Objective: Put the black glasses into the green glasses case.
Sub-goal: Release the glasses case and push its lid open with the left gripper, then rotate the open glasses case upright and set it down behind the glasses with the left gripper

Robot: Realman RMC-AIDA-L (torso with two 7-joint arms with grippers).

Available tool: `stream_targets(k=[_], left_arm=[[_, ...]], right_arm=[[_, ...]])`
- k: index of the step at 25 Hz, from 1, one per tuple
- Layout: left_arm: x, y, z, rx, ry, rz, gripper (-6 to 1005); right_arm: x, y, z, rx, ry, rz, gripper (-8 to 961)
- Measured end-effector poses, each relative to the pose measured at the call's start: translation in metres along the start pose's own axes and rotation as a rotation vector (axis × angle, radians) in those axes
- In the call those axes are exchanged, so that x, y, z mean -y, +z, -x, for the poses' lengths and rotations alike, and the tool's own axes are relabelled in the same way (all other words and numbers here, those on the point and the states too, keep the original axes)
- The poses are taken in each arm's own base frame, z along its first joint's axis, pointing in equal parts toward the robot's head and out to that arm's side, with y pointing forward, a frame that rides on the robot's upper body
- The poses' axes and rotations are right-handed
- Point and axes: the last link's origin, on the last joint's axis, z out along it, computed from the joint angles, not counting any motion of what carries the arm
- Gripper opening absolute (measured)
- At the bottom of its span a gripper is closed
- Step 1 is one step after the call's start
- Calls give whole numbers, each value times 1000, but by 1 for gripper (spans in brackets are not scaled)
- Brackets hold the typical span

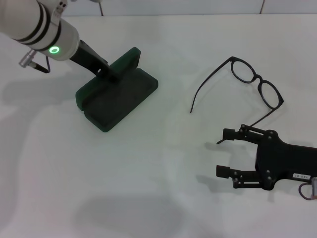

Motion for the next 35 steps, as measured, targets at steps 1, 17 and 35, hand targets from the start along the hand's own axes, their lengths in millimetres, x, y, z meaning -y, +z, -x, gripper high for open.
stream_targets(k=[1,17,35], left_arm=[[0,0,0,1,0,1,721],[-6,-2,-2,4,44,39,227],[-49,-13,-26,-61,608,128,256]], right_arm=[[0,0,0,0,-1,0,870],[0,0,-2,-9,0,-6,870],[-2,-2,-3,-7,7,-8,870]])
